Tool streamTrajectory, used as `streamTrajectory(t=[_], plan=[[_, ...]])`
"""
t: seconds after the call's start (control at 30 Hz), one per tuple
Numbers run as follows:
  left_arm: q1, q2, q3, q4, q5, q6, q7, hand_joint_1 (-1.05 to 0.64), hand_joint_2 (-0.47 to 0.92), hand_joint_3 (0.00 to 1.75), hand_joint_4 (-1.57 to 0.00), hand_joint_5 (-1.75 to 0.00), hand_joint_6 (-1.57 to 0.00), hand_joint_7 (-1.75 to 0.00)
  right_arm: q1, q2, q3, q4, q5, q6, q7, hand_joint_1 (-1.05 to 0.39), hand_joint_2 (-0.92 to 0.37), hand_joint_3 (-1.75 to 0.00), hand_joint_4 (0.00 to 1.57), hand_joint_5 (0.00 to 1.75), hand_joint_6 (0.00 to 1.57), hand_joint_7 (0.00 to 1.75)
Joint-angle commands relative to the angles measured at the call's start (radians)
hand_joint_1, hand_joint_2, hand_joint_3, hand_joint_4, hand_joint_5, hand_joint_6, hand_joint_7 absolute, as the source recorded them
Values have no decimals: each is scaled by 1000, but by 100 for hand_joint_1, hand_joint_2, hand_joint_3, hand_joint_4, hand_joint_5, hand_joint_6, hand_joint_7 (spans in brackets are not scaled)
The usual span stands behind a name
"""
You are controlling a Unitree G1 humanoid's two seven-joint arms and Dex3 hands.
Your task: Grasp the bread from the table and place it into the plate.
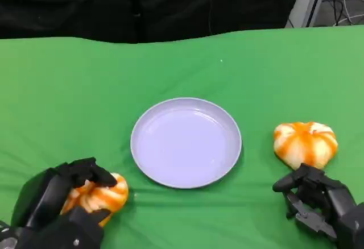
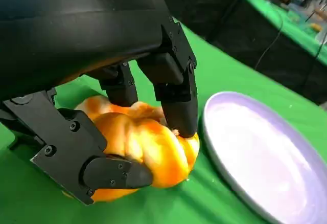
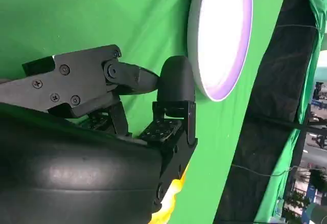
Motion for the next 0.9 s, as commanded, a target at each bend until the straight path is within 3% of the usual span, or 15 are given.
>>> streamTrajectory(t=[0.03, 0.17, 0.4, 0.9], plan=[[34, 5, 32, -73, -2, 2, 12, -7, 56, 103, -92, -157, -95, -116, 6, -5, 6, 4, -8, 7, -9, -11, -92, -50, 68, 170, 73, 119], [64, -3, 47, -157, -6, 0, 3, -7, 55, 103, -90, -163, -93, -120, 2, -6, 9, 11, -8, 3, -12, -11, -92, -50, 68, 169, 73, 118], [77, -17, 70, -235, -26, -11, -4, -5, 51, 106, -102, -144, -101, -107, -5, -4, 6, 25, 2, 0, -5, -12, -92, -49, 67, 170, 74, 117], [76, -36, 87, -273, -31, -19, -11, -4, 49, 106, -105, -137, -106, -96, -1, -9, 8, 17, 1, 0, -7, -11, -92, -50, 67, 171, 73, 117]])
